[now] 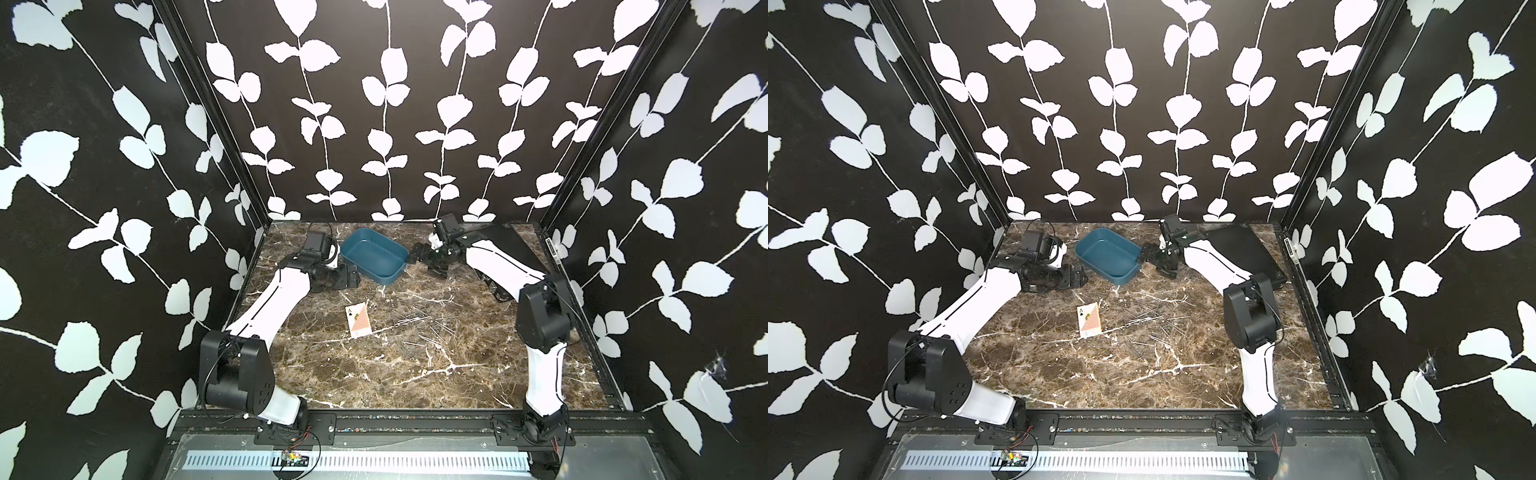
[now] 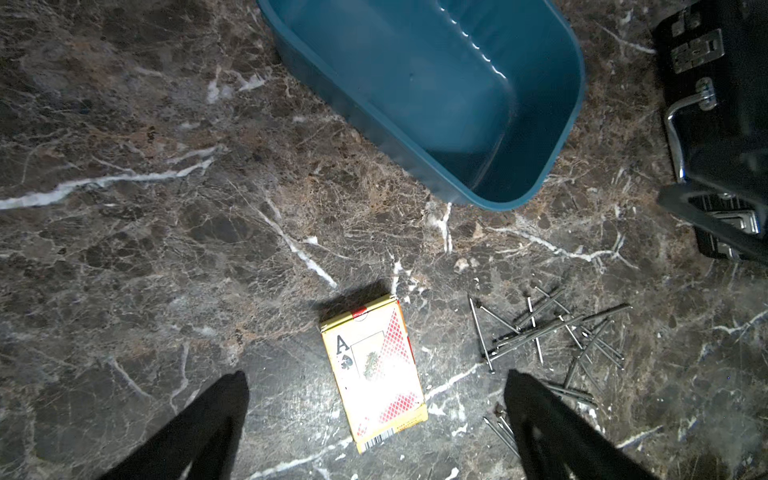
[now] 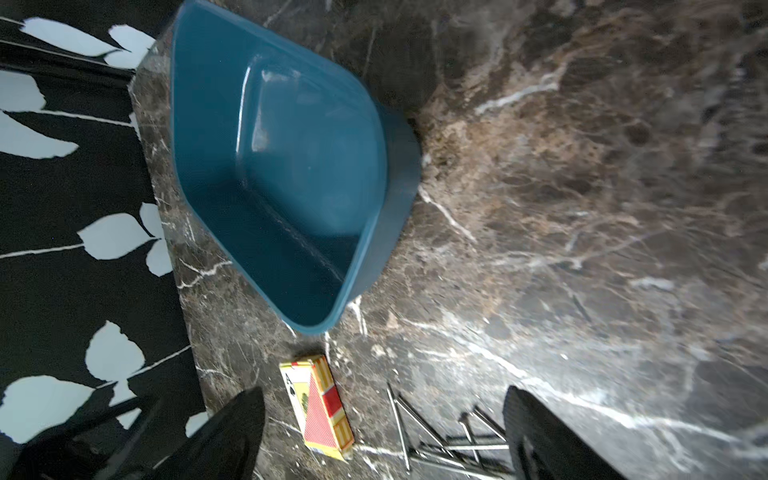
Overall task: Put the nails on the desktop into the storage box
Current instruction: Move the storage box to the center of the board.
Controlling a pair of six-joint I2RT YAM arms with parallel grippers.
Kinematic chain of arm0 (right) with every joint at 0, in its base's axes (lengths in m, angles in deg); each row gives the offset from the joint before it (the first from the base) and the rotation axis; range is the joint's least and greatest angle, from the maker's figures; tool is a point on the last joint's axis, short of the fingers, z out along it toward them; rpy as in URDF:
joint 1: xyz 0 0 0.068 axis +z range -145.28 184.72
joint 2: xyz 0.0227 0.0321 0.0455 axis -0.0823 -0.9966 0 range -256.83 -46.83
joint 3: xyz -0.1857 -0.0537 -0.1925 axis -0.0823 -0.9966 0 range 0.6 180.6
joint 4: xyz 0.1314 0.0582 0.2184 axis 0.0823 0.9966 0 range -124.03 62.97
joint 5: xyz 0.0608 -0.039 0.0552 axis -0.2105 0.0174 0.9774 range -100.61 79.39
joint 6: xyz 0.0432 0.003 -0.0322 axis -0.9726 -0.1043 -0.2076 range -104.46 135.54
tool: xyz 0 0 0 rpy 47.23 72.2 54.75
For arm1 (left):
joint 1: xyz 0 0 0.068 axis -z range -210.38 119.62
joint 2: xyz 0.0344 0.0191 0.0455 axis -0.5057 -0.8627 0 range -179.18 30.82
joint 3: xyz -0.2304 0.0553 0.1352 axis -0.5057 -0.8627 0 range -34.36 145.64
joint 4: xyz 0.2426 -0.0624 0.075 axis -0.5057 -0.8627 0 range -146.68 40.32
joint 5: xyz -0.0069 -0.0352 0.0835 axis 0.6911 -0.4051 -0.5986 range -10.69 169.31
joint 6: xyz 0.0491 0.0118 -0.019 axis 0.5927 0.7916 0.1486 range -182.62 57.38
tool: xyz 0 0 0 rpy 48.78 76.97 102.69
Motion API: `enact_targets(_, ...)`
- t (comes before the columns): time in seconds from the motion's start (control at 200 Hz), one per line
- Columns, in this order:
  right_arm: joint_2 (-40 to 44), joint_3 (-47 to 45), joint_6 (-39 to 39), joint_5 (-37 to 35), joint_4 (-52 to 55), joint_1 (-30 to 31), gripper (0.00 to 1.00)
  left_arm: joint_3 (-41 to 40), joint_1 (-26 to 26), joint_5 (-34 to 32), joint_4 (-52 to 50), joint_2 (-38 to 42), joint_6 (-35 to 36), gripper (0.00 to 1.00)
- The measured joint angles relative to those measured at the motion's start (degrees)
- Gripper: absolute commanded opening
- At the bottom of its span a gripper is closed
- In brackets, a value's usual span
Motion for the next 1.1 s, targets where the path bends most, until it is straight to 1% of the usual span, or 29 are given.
enact_targets(0.1,-0.37,0.24,-0.83,-0.17,0.37,-0.02,0.87,0.02,0.0,0.0,0.02,-0.02,0.07,0.99)
enact_targets(0.15,-3.48,5.88,-1.62,-1.31,4.5,0.28,0.86,0.33,0.0,0.13,-0.24,-0.22,0.07,0.99)
enact_targets(0.2,-6.95,11.08,-2.29,-2.19,3.85,0.42,0.85,0.55,0.0,0.13,-0.02,-0.37,0.09,0.99)
enact_targets(0.245,-9.4,13.9,-2.69,-2.93,3.26,0.7,0.84,0.55,0.0,0.15,-0.07,-0.37,0.09,0.99)
enact_targets(0.52,-18.21,21.0,-5.38,-5.22,6.43,2.56,0.79,0.35,0.0,0.13,-0.63,-0.31,0.59,0.99)
enact_targets(0.81,-22.73,27.54,-7.23,-6.71,8.46,3.87,0.64,-0.07,0.0,0.17,-1.55,-0.24,1.92,0.99)
enact_targets(1.1,-23.06,28.06,-6.25,-9.44,12.46,4.61,0.44,-0.07,0.0,1.01,-1.64,-0.24,2.73,0.98)
